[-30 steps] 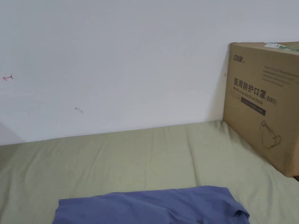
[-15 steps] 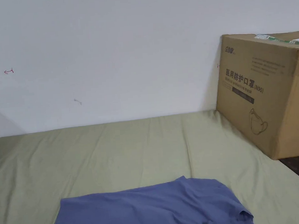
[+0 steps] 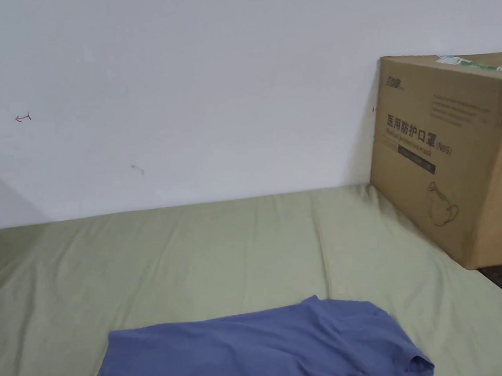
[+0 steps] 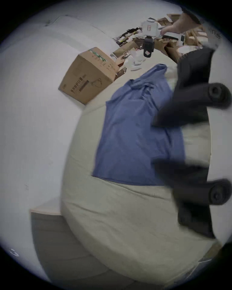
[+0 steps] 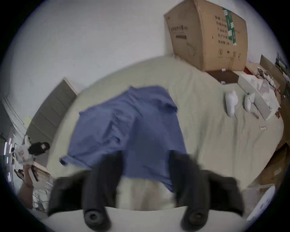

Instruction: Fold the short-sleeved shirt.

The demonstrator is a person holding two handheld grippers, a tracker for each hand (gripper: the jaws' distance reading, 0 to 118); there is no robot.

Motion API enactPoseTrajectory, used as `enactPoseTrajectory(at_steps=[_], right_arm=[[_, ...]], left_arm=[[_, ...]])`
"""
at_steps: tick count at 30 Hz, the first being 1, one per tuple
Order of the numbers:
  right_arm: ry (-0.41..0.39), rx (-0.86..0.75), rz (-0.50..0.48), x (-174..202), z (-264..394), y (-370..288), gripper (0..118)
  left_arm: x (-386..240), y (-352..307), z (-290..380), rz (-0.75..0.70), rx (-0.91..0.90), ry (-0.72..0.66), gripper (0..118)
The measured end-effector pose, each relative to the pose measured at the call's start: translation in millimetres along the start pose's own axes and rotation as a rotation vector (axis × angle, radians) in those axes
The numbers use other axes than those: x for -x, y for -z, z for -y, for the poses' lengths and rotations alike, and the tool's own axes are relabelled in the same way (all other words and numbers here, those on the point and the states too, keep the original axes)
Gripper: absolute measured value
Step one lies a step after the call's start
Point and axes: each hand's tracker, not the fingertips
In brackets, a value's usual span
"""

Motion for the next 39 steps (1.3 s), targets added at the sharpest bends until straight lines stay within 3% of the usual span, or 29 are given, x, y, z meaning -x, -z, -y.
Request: enactPoseTrajectory(at_steps=[1,5,11,14,15,18,19,21,25,26,28,30,31,32,34,35,39], right_arm=[[0.003,-0.021,-0.022,7,-7,2,4],[-0.054,-0.097,-0.064,31,-41,13,3],[-0.104,-0.115,-0.106,41,-91,55,3],[-0.128,-0.092,-0.085,42,-104,79,3],[-0.131,-0.086,-0.076,41,-106,87,3],[-0.112,-0.052,-0.074,33,-109,106,3],[-0.099,-0.04,-0.075,29,-108,112,3],[-0.087,-0.015,-0.069,22,-109,124,3],[-0.1,0.014,-0.005,1,-117,148,3],[-0.098,0.021,0.006,-3,-122,153,3],[-0.1,0.03,0.015,-14,-138,169,3],[-0.103,0.034,0.035,-21,-161,186,4],[-0.097,0.053,0.043,-26,-174,199,11],[-0.081,0.054,0.045,-30,-186,212,34],[-0.029,0.102,0.038,-38,-208,242,107],[-0.002,0.157,0.059,-44,-220,265,112],[0.044,0.295,0.168,-53,-237,333,111]], left_arm=[[-8,2,-8,-0.02,-0.019,0.04,2],[-20,26,-50,0.025,-0.065,0.086,2],[36,141,-143,-0.054,0.131,-0.062,2],[69,210,-176,-0.094,0.168,-0.064,3],[76,228,-182,-0.131,0.164,-0.048,11],[92,276,-192,-0.208,0.187,-0.006,100],[97,292,-190,-0.195,0.206,-0.022,118],[106,321,-186,-0.177,0.21,-0.034,116],[111,366,-167,-0.255,0.389,0.067,112],[105,367,-160,-0.248,0.435,0.085,99],[103,363,-154,-0.288,0.423,0.115,87],[95,342,-158,-0.208,0.34,0.086,51],[92,336,-157,-0.204,0.346,0.086,15],[91,327,-158,-0.219,0.345,0.127,2],[82,296,-163,-0.086,0.315,0.078,2],[79,284,-163,-0.112,0.304,0.072,2],[76,253,-166,-0.094,0.292,0.084,2]])
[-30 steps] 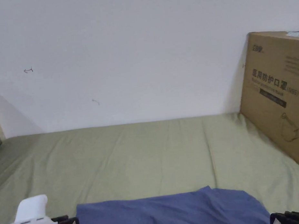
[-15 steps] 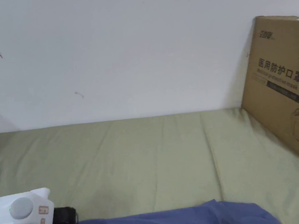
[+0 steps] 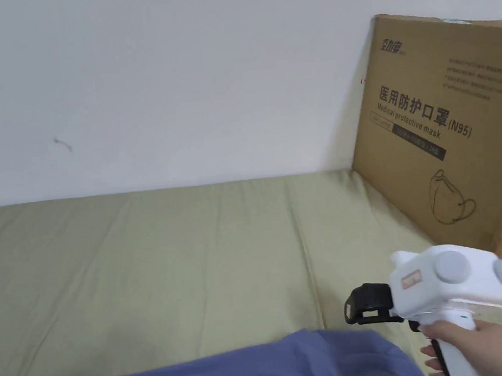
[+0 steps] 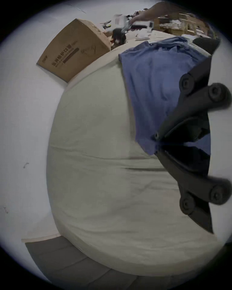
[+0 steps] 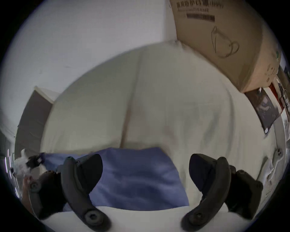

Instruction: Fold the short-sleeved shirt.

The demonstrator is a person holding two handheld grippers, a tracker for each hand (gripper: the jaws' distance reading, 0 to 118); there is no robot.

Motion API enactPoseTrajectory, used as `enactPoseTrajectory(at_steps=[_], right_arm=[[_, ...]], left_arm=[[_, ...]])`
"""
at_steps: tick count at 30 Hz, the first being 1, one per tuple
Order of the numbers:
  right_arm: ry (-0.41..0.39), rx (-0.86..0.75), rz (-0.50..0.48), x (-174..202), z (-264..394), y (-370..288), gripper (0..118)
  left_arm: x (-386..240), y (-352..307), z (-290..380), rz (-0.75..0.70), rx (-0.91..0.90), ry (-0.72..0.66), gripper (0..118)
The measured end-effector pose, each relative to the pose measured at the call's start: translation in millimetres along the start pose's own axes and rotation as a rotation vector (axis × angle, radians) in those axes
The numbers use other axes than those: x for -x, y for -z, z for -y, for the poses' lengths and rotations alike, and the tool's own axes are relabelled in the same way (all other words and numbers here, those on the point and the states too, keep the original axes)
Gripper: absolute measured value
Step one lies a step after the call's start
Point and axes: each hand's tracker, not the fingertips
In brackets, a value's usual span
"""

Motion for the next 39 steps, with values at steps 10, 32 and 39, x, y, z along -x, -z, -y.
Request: enactPoseTrajectory(at_steps=[10,32,39], right_arm=[[-0.192,0.118,0.16,28,4,40,63],[-0.202,-0.588,-0.076,37,66,-379,1],[-0.216,-0.689,-0.105,70,42,-456,1]], left_arm=[[-6,-14,11,0.0,0.053,0.022,2],[-60,-289,-17,0.058,-0.498,0.076,2],[-82,-349,-49,0.006,-0.591,0.111,2]])
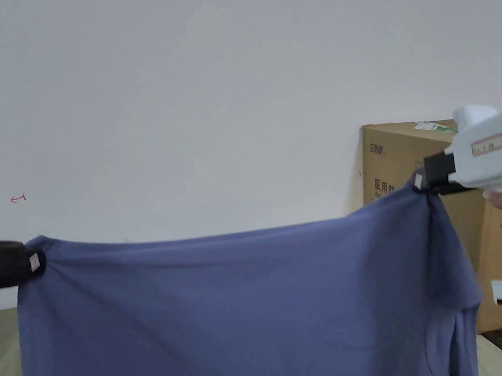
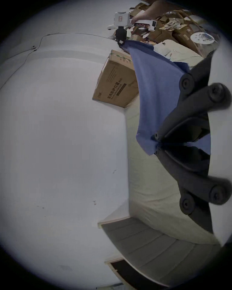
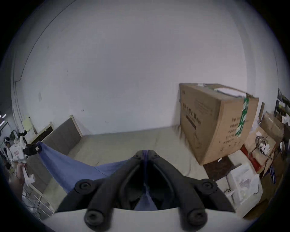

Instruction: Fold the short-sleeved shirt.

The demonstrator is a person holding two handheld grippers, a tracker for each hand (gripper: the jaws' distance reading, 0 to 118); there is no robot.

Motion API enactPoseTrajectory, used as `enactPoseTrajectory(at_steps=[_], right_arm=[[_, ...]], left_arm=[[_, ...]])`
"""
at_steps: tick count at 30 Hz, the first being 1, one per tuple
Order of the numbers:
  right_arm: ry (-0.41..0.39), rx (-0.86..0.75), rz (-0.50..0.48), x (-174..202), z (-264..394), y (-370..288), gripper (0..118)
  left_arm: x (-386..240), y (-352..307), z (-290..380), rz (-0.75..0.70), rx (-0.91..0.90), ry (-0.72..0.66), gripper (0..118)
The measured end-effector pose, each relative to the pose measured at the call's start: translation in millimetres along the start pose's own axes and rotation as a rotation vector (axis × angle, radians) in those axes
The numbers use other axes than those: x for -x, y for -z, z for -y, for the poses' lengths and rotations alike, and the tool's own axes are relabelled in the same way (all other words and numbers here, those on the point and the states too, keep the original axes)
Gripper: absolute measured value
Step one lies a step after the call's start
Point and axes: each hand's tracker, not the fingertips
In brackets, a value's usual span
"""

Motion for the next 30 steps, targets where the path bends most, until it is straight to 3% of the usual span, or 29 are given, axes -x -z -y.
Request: enactPoseTrajectory(at_steps=[8,16,20,25,30], right_arm=[[-0.096,-0.058,0.071,24,-73,40,1],[-0.079,-0.125,0.133,31,-128,111,1],[-0.116,-0.172,0.171,34,-143,140,1],[-0.125,-0.177,0.193,29,-136,177,1],[-0.105,-0.066,0.189,14,-62,232,1]], left_arm=[[11,33,-53,-0.022,-0.054,-0.042,2],[24,105,-88,-0.061,-0.103,-0.068,2],[27,136,-101,-0.075,-0.162,-0.088,2],[28,178,-101,-0.102,-0.175,-0.065,2],[34,226,-49,-0.13,-0.074,-0.093,2]])
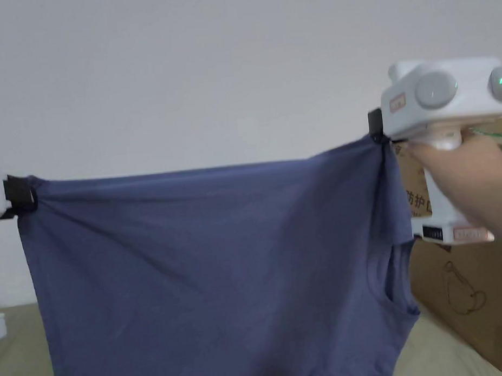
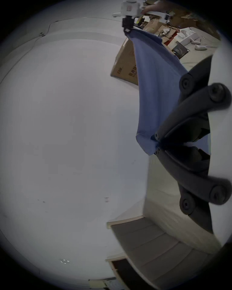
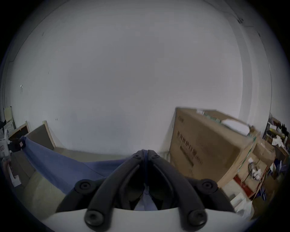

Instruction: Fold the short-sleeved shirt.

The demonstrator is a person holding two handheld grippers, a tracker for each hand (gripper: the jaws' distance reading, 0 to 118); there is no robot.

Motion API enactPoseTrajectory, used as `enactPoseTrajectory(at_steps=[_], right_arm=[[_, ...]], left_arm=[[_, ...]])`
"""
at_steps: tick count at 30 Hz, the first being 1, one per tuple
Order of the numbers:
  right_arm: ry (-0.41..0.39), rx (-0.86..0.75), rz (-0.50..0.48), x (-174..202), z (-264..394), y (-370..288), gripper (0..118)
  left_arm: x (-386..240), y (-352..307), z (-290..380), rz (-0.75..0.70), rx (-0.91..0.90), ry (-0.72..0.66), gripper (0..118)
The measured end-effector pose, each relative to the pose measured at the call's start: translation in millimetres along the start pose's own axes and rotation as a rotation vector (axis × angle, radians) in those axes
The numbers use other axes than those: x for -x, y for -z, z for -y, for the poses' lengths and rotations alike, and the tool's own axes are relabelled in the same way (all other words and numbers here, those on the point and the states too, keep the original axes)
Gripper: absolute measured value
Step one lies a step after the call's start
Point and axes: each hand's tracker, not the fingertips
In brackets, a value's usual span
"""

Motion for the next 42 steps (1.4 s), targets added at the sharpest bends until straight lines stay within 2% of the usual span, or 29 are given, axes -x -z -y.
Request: enactPoseTrajectory(at_steps=[4,7,8,12,15,18,21,25,28,31,35,36,37,38,39,40,41,42], right_arm=[[0.026,0.237,-0.024,-5,123,33,1],[0.042,0.417,-0.048,-18,223,34,1],[0.053,0.468,-0.059,-24,252,27,1],[0.004,0.603,-0.099,-47,351,-33,1],[0.029,0.682,-0.144,-64,403,-95,1],[0.026,0.727,-0.164,-79,436,-156,1],[0.014,0.72,-0.165,-78,449,-227,1],[0.085,0.72,-0.159,-86,463,-282,1],[0.1,0.722,-0.161,-91,474,-301,1],[0.094,0.732,-0.159,-93,483,-307,1],[0.057,0.739,-0.159,-87,490,-305,3],[0.043,0.741,-0.155,-85,490,-304,6],[0.034,0.743,-0.154,-83,490,-304,15],[0.021,0.751,-0.143,-81,490,-303,29],[0.004,0.754,-0.123,-79,489,-304,49],[-0.011,0.751,-0.104,-77,488,-306,81],[-0.011,0.748,-0.101,-76,486,-308,98],[0.002,0.735,-0.101,-76,483,-313,106]], left_arm=[[15,18,97,0.003,0.163,-0.088,2],[24,3,176,0.001,0.272,-0.05,2],[29,-8,201,0.014,0.302,-0.057,2],[55,-61,288,0.041,0.458,-0.098,2],[54,-126,332,0.059,0.533,-0.102,2],[52,-185,366,0.078,0.569,-0.112,2],[51,-238,393,0.094,0.606,-0.111,2],[53,-291,413,0.097,0.605,-0.148,2],[53,-313,420,0.105,0.595,-0.157,2],[50,-322,422,0.121,0.594,-0.096,2],[48,-328,423,0.122,0.589,-0.052,3],[48,-330,423,0.124,0.588,-0.051,8],[47,-331,423,0.12,0.588,-0.048,22],[47,-332,424,0.103,0.586,-0.034,38],[48,-334,423,0.072,0.579,-0.004,56],[49,-337,423,0.08,0.574,-0.006,73],[50,-340,421,0.08,0.571,-0.006,87],[54,-344,421,0.083,0.565,-0.013,105]])
